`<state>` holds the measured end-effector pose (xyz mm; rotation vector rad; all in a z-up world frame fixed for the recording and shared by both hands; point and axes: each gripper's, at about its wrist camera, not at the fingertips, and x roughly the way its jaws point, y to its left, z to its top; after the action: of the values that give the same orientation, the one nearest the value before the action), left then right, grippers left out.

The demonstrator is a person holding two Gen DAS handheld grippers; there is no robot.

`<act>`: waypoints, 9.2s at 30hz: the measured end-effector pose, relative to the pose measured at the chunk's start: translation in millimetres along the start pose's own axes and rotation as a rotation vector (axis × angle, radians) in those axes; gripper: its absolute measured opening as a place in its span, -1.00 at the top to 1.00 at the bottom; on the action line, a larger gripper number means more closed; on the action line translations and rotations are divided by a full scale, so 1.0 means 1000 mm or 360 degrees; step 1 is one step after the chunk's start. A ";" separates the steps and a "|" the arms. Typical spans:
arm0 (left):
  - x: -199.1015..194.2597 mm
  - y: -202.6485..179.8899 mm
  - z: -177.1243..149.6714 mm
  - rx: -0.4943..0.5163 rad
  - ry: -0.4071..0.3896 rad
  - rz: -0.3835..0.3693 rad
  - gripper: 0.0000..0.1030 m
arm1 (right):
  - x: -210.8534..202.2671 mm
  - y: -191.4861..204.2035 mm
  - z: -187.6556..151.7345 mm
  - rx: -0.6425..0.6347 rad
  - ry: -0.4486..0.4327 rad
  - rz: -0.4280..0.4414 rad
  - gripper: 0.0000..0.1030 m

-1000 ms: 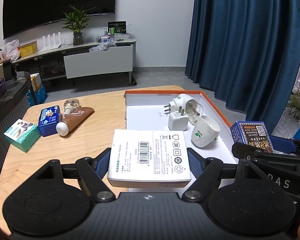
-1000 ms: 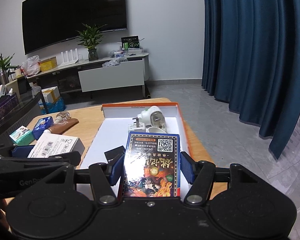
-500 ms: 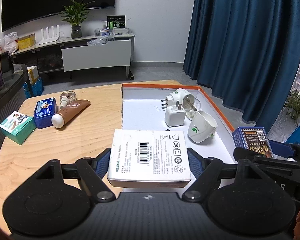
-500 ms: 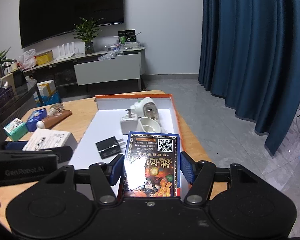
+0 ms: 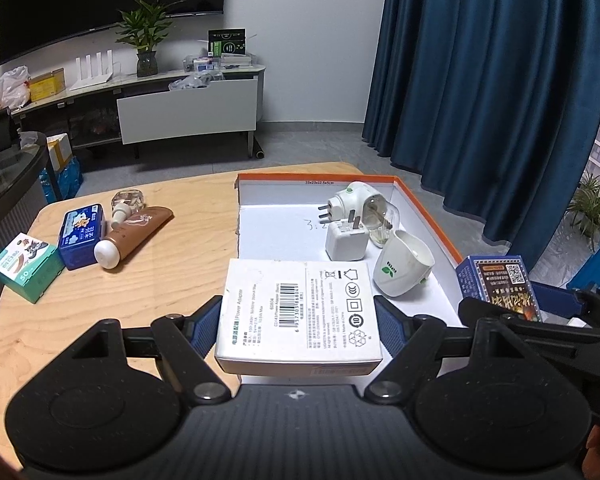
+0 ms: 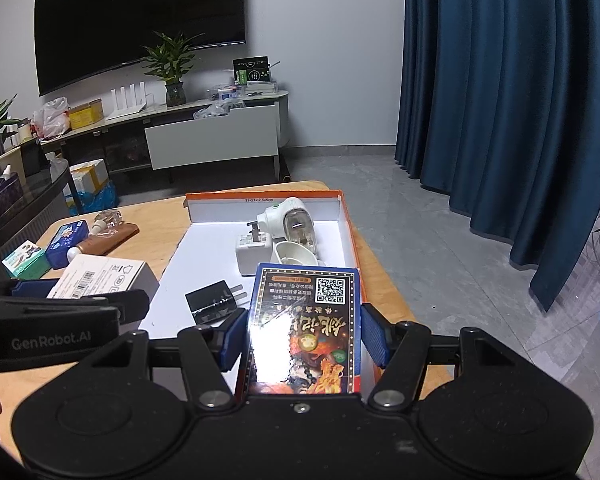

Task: Organize rigid objects
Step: 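Lift the white product box and card deck and carry them toward the white box, then hold the white product box and card deck above the white box, then lower the product box and card deck into the white box and open both tools, then move both tools back toward the items on the table, then grasp the teal bandage box with the left tool while the right tool grasps the brown lotion tube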

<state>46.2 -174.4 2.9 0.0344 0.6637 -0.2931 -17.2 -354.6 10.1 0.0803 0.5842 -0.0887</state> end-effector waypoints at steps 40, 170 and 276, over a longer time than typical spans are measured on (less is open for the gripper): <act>0.014 0.007 0.010 -0.0044 0.0079 0.0003 -0.54 | 0.025 0.003 0.017 -0.0014 0.0083 0.0010 -0.41; 0.147 0.019 0.084 -0.0103 0.0222 -0.0024 -0.54 | 0.148 -0.017 0.109 0.0012 0.0061 0.0013 -0.42; 0.054 0.237 0.010 -0.0384 0.0151 0.0418 -0.39 | 0.177 0.227 0.078 -0.0126 0.0410 0.0563 -0.64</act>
<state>158.9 37.3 -36.6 -0.0953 0.7760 0.0430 196.7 -147.6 -11.4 0.1178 0.8211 0.2922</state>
